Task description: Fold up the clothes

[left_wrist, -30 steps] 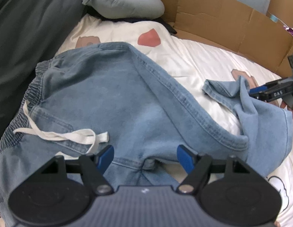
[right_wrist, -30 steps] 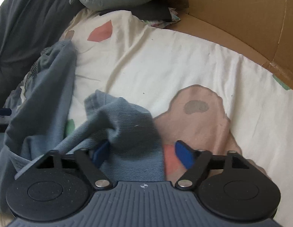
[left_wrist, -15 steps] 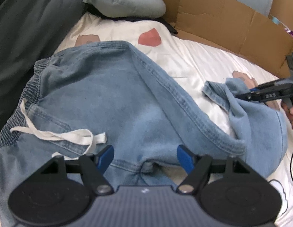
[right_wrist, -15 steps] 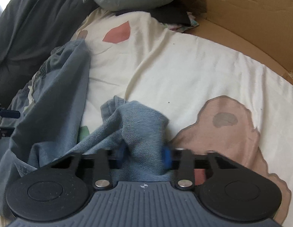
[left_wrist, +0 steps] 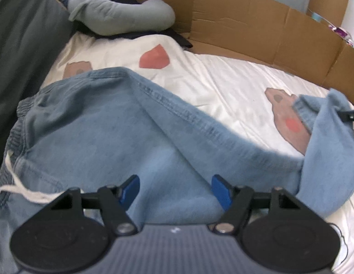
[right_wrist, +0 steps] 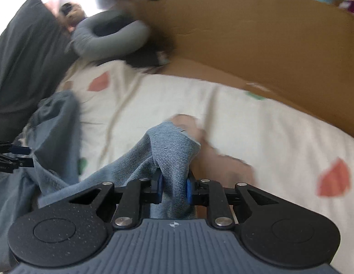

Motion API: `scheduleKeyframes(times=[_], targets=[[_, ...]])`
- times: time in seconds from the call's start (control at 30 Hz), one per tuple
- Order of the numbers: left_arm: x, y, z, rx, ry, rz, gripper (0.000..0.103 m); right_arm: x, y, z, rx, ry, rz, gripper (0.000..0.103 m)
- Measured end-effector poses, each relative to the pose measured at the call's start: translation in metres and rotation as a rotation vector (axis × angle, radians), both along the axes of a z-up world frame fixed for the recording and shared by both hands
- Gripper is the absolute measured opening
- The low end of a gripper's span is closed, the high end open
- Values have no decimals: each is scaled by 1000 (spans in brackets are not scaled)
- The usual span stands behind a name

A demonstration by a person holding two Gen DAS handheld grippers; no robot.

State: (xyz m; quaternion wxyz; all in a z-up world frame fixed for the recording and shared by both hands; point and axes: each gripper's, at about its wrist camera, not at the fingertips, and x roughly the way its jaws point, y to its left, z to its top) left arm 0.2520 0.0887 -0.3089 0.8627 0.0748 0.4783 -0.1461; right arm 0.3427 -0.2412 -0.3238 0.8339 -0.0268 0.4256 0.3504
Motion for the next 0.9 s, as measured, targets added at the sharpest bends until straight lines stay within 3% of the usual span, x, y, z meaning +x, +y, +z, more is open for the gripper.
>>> scheduleKeyframes(times=[0.23, 0.47, 0.77, 0.9], targets=[[36, -20, -8, 51, -20, -112, 72, 0, -48, 20, -62, -87, -135, 18], [66, -57, -32, 78, -15, -166, 72, -2, -69, 35, -120, -184, -223, 17], [89, -77, -52, 98, -3, -154, 72, -5, -68, 69, -155, -313, -226, 18], [101, -79, -55, 90, 4, -115, 72, 10, -75, 56, -220, -237, -259, 20]])
